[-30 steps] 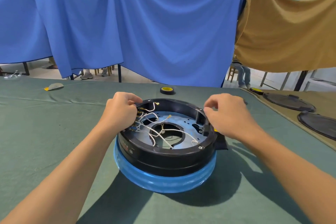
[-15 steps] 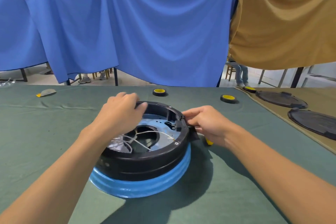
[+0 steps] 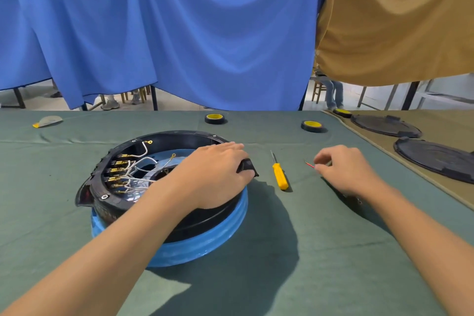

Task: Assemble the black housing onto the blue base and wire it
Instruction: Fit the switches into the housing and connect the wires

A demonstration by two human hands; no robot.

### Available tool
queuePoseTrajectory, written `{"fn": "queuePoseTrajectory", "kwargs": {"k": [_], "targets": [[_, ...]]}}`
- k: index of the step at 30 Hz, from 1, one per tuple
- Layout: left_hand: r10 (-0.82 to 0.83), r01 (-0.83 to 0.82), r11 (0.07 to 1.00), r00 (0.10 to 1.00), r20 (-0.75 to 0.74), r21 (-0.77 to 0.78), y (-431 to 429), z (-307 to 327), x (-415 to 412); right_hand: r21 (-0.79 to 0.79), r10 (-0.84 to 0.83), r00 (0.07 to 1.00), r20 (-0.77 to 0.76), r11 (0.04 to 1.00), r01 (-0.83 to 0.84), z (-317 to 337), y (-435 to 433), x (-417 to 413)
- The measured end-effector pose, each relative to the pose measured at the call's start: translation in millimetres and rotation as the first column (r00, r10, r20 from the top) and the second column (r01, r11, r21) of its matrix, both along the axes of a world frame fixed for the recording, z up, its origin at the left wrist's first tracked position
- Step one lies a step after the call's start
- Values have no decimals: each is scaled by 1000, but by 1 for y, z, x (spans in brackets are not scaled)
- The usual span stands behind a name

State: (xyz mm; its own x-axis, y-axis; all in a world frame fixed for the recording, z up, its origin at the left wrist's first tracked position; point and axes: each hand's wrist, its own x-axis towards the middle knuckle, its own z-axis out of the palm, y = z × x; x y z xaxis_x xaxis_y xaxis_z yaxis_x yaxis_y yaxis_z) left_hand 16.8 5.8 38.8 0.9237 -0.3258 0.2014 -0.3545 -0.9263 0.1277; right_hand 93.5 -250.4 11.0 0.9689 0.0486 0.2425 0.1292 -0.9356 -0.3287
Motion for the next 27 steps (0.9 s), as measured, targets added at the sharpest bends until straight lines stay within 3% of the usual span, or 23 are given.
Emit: {"fn": "queuePoseTrajectory", "kwargs": {"k": [3,9,20,23,27], "targets": [[35,-35,999,999,-7,28,-6,1,5,-49,-7,1000,-4,999,7,-10,-6,0],[91,-91,994,996,3,57,-15,2,15,45,-43,994,103,998,39,-20,2,1],[7,0,999,984,176,-39,-17,5,4,-198,-23,993,115,979,46,-31,10,6],[-27,34,999,968,251,-22,-17,7,-3,-158,15,990,142,987,8,-31,13,3],[41,16,978,964,262,-210,-9,20,-7,46,156,949,274,984,-175,-24,21,-9]]}}
